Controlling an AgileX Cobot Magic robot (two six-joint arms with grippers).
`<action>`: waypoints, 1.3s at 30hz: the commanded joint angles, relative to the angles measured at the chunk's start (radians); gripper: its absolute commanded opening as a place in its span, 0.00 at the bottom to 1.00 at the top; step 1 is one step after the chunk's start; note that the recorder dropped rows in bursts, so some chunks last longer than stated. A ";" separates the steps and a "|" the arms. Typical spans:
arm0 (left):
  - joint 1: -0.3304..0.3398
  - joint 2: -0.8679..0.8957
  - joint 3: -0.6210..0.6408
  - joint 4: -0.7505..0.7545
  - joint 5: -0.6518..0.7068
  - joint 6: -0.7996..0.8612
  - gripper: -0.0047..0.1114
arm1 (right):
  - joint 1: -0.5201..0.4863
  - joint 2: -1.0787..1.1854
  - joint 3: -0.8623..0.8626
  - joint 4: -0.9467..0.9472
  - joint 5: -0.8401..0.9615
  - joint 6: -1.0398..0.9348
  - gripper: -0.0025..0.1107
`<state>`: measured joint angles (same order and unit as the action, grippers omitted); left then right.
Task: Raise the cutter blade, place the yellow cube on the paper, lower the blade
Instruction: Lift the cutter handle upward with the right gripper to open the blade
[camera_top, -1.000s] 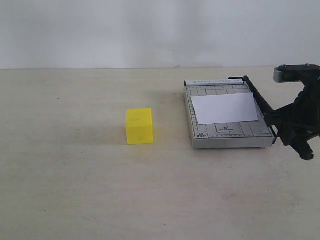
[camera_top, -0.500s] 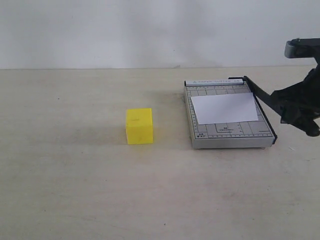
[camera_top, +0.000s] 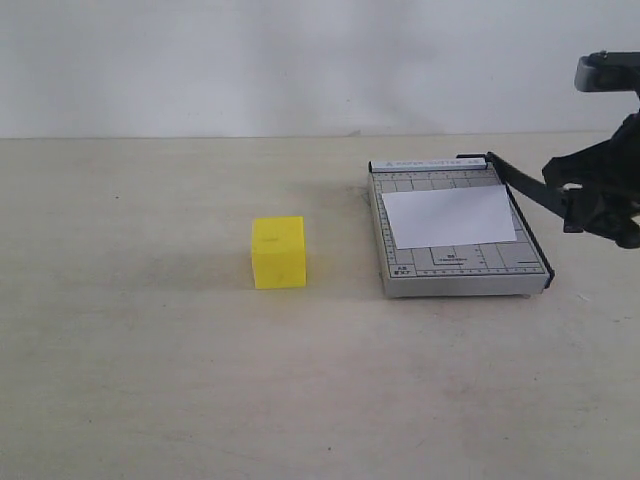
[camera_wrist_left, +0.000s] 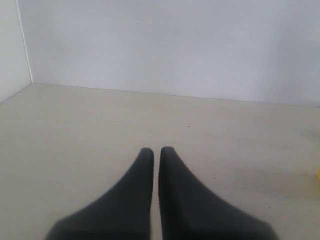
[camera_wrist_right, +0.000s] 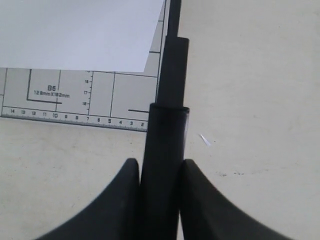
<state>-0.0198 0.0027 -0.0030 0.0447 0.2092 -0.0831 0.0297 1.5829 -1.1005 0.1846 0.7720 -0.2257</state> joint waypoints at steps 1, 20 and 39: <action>-0.001 -0.003 0.003 -0.004 -0.003 0.002 0.08 | 0.004 -0.029 -0.075 0.037 -0.066 -0.049 0.19; -0.001 -0.003 0.003 -0.004 -0.003 0.002 0.08 | 0.261 -0.049 -0.076 0.354 -0.294 -0.408 0.03; -0.001 -0.003 0.003 -0.004 -0.003 0.002 0.08 | 0.260 0.185 -0.076 0.076 -0.339 -0.017 0.03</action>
<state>-0.0198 0.0027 -0.0030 0.0447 0.2092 -0.0831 0.2886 1.7638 -1.1737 0.3173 0.4438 -0.2824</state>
